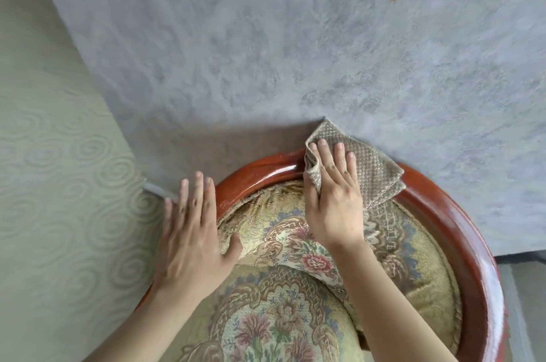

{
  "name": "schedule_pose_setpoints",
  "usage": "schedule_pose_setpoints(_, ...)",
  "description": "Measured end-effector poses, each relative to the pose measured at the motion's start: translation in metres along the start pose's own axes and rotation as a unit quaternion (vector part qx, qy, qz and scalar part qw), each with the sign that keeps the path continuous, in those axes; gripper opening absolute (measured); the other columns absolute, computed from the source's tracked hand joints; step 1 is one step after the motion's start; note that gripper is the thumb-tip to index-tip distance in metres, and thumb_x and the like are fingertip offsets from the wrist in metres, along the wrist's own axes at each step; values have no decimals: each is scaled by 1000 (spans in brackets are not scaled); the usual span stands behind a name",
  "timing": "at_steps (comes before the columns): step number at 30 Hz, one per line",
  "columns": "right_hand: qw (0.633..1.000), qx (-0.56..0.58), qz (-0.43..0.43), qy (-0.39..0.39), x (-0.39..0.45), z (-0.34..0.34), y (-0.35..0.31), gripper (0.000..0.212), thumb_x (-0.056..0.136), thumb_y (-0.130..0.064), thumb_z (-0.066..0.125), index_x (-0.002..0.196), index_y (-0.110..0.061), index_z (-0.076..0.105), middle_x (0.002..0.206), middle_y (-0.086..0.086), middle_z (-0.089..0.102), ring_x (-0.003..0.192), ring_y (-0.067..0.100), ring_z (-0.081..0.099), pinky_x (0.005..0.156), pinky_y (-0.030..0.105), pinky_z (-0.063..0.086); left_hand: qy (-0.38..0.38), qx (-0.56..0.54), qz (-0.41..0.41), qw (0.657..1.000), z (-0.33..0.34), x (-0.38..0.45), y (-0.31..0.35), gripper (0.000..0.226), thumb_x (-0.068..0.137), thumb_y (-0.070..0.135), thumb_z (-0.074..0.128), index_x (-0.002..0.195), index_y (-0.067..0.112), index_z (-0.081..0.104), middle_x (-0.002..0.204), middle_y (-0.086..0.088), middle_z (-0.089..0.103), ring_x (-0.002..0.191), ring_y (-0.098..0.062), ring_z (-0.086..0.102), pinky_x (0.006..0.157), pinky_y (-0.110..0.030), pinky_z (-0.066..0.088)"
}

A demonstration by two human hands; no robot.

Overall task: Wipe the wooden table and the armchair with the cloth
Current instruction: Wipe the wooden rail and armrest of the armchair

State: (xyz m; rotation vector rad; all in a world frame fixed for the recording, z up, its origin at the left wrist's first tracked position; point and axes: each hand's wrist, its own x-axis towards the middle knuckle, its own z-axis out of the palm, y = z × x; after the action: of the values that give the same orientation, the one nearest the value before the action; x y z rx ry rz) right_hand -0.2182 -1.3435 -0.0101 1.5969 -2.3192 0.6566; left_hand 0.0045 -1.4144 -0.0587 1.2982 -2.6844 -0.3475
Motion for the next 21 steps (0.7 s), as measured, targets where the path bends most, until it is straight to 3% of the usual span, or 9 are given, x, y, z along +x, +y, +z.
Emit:
schedule_pose_setpoints(3,999,12,-43,-19,-3,16,-19,52,103,-30,32,147,-4,41,156,10,36,150,31,18,123,47,14,-51,-32,-38,997,10,5,0,103,83,73,15,155,10,-25,168,-12,-16,155,-30,-9,127,-51,5)
schedule_pose_setpoints(5,997,13,-73,-35,-5,25,-28,51,103,-28,35,148,-4,40,157,10,35,150,31,17,123,48,15,-61,-82,-57,993,19,6,2,105,78,76,11,149,16,-38,166,-5,-23,156,-27,-10,127,-50,8)
schedule_pose_setpoints(11,984,-35,-147,-90,-5,23,-29,57,99,-24,42,152,-6,32,160,11,29,151,33,15,122,51,16,-12,-100,-68,993,25,4,9,112,81,77,30,149,19,-39,163,-1,-29,156,-25,-8,124,-41,-1)
schedule_pose_setpoints(15,955,-130,-218,-150,7,1,-7,61,100,-36,30,156,-11,22,163,6,20,152,27,14,124,43,12,-14,-99,-77,992,25,3,12,113,85,75,34,145,20,-44,161,-1,-39,153,-27,-18,126,-41,-4)
schedule_pose_setpoints(18,965,-140,-179,-128,18,-13,10,57,101,-29,33,154,-10,26,161,8,26,150,24,19,124,41,13,-19,-106,-79,991,24,5,12,112,84,75,32,144,21,-46,160,-3,-40,153,-29,-17,127,-43,-1)
schedule_pose_setpoints(21,983,-115,-122,-74,20,-15,14,54,101,-30,34,149,-6,39,155,9,38,147,29,30,121,48,21,-23,-114,-79,990,25,6,10,113,84,76,34,144,22,-46,161,-3,-38,154,-29,-16,128,-44,1)
